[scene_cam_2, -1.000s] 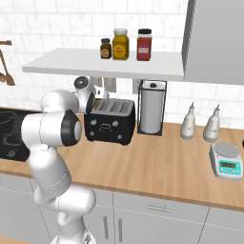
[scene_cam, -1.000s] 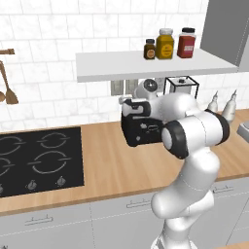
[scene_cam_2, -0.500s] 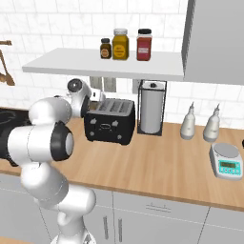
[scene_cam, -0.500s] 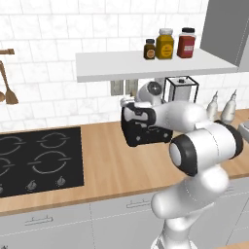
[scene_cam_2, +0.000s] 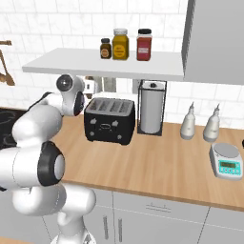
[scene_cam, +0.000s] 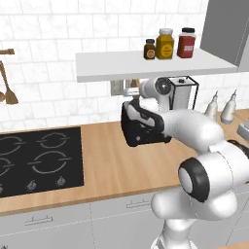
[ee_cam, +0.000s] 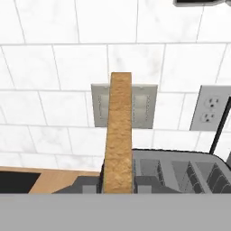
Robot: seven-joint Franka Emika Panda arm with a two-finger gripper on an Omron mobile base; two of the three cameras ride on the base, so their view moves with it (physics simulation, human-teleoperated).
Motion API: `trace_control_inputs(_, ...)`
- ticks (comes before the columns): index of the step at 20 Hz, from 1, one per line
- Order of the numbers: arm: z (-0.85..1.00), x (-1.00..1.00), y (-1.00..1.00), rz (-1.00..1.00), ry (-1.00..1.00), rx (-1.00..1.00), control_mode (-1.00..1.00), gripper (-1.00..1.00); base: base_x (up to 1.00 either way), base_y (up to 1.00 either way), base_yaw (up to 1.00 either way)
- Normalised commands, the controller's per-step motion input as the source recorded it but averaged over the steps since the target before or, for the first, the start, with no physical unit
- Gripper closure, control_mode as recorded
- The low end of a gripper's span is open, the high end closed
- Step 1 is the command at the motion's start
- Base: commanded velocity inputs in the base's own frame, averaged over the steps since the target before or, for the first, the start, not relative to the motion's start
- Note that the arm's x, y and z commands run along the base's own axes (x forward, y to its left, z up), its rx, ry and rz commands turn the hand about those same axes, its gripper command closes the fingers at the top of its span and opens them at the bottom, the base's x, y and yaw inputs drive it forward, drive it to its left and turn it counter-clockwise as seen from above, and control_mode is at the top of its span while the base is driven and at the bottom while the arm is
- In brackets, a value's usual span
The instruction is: Start the toaster. Once the lever pops up, take the bread to the plate on the dining counter.
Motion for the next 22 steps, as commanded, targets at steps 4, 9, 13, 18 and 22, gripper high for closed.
trace_control_inputs(4, 0.30, -0.67, 0.00, 0.00, -0.01, 0.00, -1.00, 1.00, 0.00, 0.00, 0.00)
trace_control_inputs(9, 0.19, -0.91, 0.00, 0.00, 0.18, 0.00, -1.00, 1.00, 0.00, 0.00, 0.00)
trace_control_inputs(13, 0.19, -0.98, -0.11, 0.00, 0.34, 0.00, -1.00, 1.00, 0.00, 0.00, 0.00)
trace_control_inputs(18, 0.05, -0.40, -0.07, 0.00, 0.12, 0.00, 1.00, 1.00, -0.60, -0.13, 0.00)
trace_control_inputs(22, 0.00, 0.00, 0.00, 0.00, 0.00, 0.00, 1.00, 1.00, -1.00, -0.15, 0.09)
